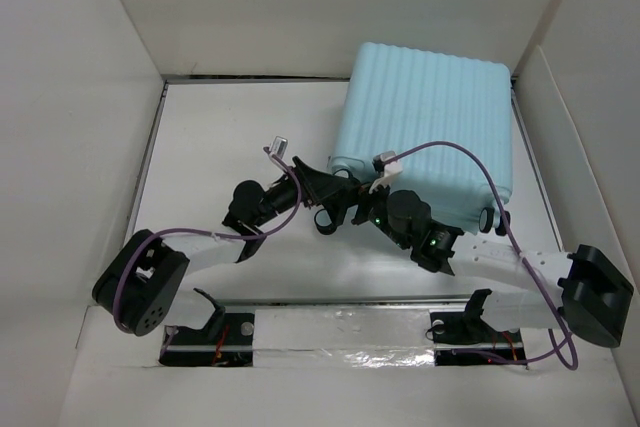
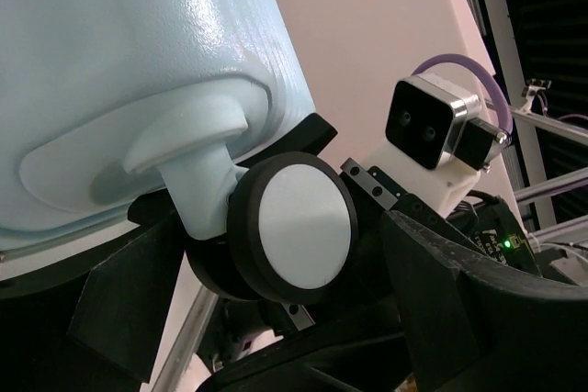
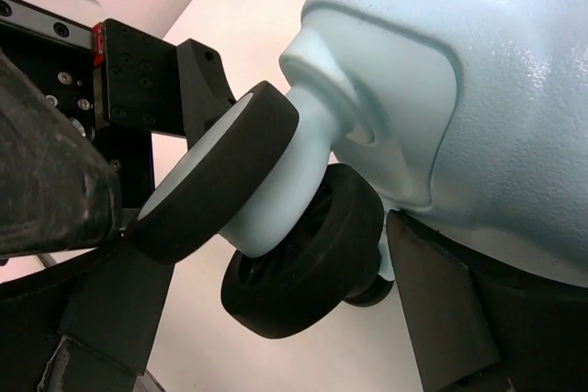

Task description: Pack the luggage

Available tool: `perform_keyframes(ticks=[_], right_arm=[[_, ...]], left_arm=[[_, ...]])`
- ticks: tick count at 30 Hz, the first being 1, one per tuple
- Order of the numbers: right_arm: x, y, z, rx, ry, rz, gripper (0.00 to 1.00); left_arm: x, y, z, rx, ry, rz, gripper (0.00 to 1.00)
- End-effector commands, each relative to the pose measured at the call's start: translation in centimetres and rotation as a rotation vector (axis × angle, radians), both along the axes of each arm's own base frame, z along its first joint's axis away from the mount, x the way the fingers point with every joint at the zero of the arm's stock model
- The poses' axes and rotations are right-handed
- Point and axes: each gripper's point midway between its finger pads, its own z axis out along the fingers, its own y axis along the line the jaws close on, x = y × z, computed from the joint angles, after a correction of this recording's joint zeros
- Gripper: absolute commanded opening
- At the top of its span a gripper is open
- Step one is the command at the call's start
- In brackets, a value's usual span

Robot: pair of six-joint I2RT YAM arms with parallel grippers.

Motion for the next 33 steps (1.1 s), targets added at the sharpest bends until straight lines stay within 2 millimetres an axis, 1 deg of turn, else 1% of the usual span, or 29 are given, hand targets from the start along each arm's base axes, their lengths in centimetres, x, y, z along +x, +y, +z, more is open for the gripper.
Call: perform_keyframes(ticks=[1,3,4,5,8,10,14,16,19,22,23,24,25,26,28,29,30,31,32,33], right_arm=[[2.6,-0.8,5.5,0.12,-0.108,-0.094,0.99],[2.8,-0.9,6.0,0.121,-0.115,-0.105,0.99],[2.8,-0.9,5.9,0.109,-0.113,-0.108,0.99],[2.9,-1.0,6.4,0.112,-0.118,-0.114,0.99],[3.1,-1.1,6.9,0.115,-0.119,-0.126,1.0],[3.2,-1.2,6.7,0.111,-0.112,-0.137,1.0],[3.5,-1.2,7.1,0.112,-0.11,-0.151,1.0],[3.5,-1.2,7.6,0.122,-0.114,-0.151,1.0],[3.5,-1.5,7.6,0.122,-0.116,-0.162,1.0],[3.7,-1.7,7.6,0.121,-0.12,-0.179,0.9],[3.8,-1.7,7.6,0.121,-0.122,-0.182,0.85],[3.8,-1.7,7.6,0.122,-0.123,-0.183,0.78],[3.9,-1.8,7.9,0.129,-0.133,-0.189,0.74],[3.9,-1.8,8.0,0.13,-0.137,-0.189,0.59],[4.1,-1.8,8.1,0.125,-0.148,-0.195,0.41],[4.1,-1.9,8.1,0.125,-0.15,-0.198,0.25],[4.1,-1.9,8.0,0.119,-0.15,-0.2,0.19],[4.1,-1.9,7.9,0.113,-0.152,-0.199,0.14],[4.1,-1.9,7.8,0.109,-0.152,-0.199,0.12],[4.1,-2.0,7.5,0.105,-0.149,-0.199,0.08]], left_arm=[[-2.3,0.5,4.5,-0.116,-0.173,-0.05,0.83],[-2.2,0.7,4.6,-0.106,-0.179,-0.037,0.83],[-1.9,0.7,4.2,-0.086,-0.173,-0.023,0.83],[-1.8,0.7,4.0,-0.076,-0.173,-0.017,0.82],[-1.4,0.8,3.6,-0.049,-0.171,0.011,0.82],[-1.3,0.9,3.6,-0.041,-0.173,0.021,0.82],[-1.1,0.8,3.3,-0.027,-0.173,0.029,0.82],[-0.8,0.9,3.0,-0.013,-0.167,0.04,0.82],[-0.7,0.9,2.9,-0.004,-0.17,0.051,0.82],[-0.7,0.9,2.9,-0.003,-0.171,0.05,0.82],[-0.7,0.9,2.9,-0.002,-0.17,0.05,0.82],[-0.7,0.9,2.8,-0.001,-0.17,0.05,0.82],[-0.7,0.9,2.6,0.006,-0.167,0.049,0.82],[-0.7,0.9,2.5,0.008,-0.166,0.051,0.82],[-0.6,0.9,2.0,0.026,-0.158,0.053,0.82],[-0.5,1.0,1.7,0.039,-0.158,0.059,0.82],[-0.2,1.4,1.8,0.044,-0.162,0.082,0.82],[0.1,1.7,1.1,0.068,-0.146,0.098,0.82],[0.3,1.9,0.8,0.092,-0.156,0.114,0.82],[0.6,2.5,1.2,0.1,-0.17,0.143,0.81]])
